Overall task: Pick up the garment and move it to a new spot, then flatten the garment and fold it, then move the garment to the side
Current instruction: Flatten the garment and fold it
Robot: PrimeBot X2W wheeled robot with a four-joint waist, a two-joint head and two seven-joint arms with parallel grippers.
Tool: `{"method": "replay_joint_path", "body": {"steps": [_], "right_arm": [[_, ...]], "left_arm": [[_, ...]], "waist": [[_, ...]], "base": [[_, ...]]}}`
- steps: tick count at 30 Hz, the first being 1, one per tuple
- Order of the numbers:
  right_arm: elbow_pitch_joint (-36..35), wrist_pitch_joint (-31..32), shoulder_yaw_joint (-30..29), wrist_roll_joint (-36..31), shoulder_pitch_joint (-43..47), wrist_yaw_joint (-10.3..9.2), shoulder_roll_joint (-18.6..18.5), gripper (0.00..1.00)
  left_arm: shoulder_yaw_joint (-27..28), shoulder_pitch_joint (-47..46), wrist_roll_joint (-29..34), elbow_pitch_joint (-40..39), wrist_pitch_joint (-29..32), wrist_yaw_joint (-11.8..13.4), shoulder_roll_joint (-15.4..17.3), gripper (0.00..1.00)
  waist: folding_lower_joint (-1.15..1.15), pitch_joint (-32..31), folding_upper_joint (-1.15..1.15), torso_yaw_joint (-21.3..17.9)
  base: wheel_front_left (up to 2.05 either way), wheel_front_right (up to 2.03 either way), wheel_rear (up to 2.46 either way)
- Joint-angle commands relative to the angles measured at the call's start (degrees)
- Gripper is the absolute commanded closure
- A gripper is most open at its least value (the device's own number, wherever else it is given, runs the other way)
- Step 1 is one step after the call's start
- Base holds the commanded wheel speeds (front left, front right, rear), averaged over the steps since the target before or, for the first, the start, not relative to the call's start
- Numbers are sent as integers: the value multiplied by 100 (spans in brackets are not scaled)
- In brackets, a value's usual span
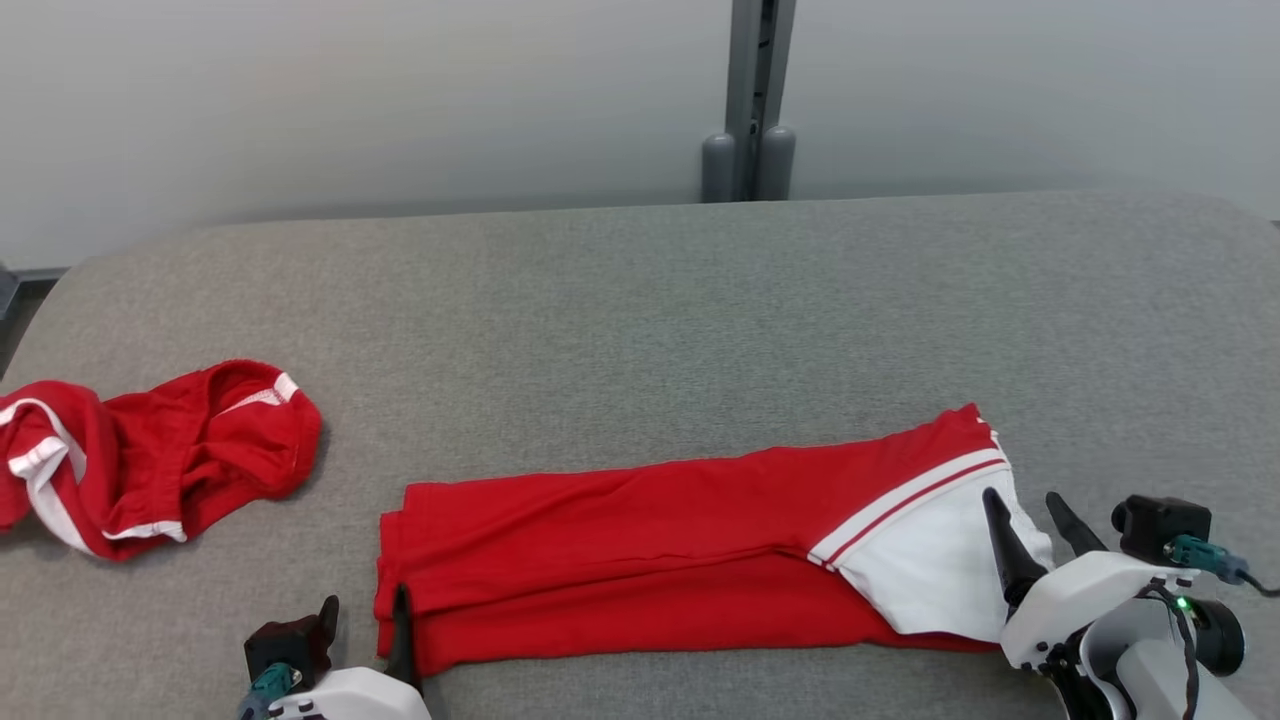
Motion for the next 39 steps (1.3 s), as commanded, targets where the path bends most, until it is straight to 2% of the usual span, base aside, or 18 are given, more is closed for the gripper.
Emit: {"method": "replay_joint_path", "body": {"steps": [1, 7, 11, 12, 14, 18, 21, 28, 34, 39], "right_arm": [[184, 41, 6, -74, -74, 0, -2, 0], [1058, 629, -25, -230, -282, 0, 144, 0], [1290, 970, 160, -164, -227, 14, 373, 0], [1303, 1027, 219, -158, -215, 16, 394, 27], [1269, 1058, 287, -72, -202, 20, 415, 100], [1178, 728, 210, 88, -258, 0, 267, 100], [1199, 222, -72, 170, -455, -7, 15, 100], [1117, -14, -452, 86, -575, -1, -132, 100], [340, -28, -499, -118, -335, 0, 28, 100], [-409, 22, 113, 2, 21, 0, 336, 100]], "left_arm": [[68, 53, 84, -65, 0, -28, 6, 0], [155, -51, 318, -189, 0, -112, -99, 0], [241, -81, 413, -245, 0, -156, -128, 0], [260, -85, 433, -254, 0, -169, -138, 0], [286, -88, 464, -264, 0, -194, -157, 0], [315, -123, 533, -231, 0, -239, -170, 0], [289, -171, 592, -190, 0, -273, -181, 0], [197, -136, 453, -167, 0, -270, -181, 0], [30, -27, 355, -158, 0, -250, -183, 0], [-126, -54, 304, -206, 0, -241, -184, 0]], "waist": [[0, 84, 0, 114], [0, 199, 0, 349], [0, 246, 0, 383], [0, 256, 0, 380], [0, 270, 0, 359], [0, 273, 0, 298], [0, 242, 0, 236], [0, 122, 0, 89], [0, 17, 0, -53], [0, -22, 0, -50]], "base": [[0, 0, 0], [0, 0, 0], [0, 0, 0], [0, 0, 0], [0, 0, 0], [0, 0, 0], [0, 0, 0], [0, 0, 0], [0, 0, 0], [0, 0, 0]]}}
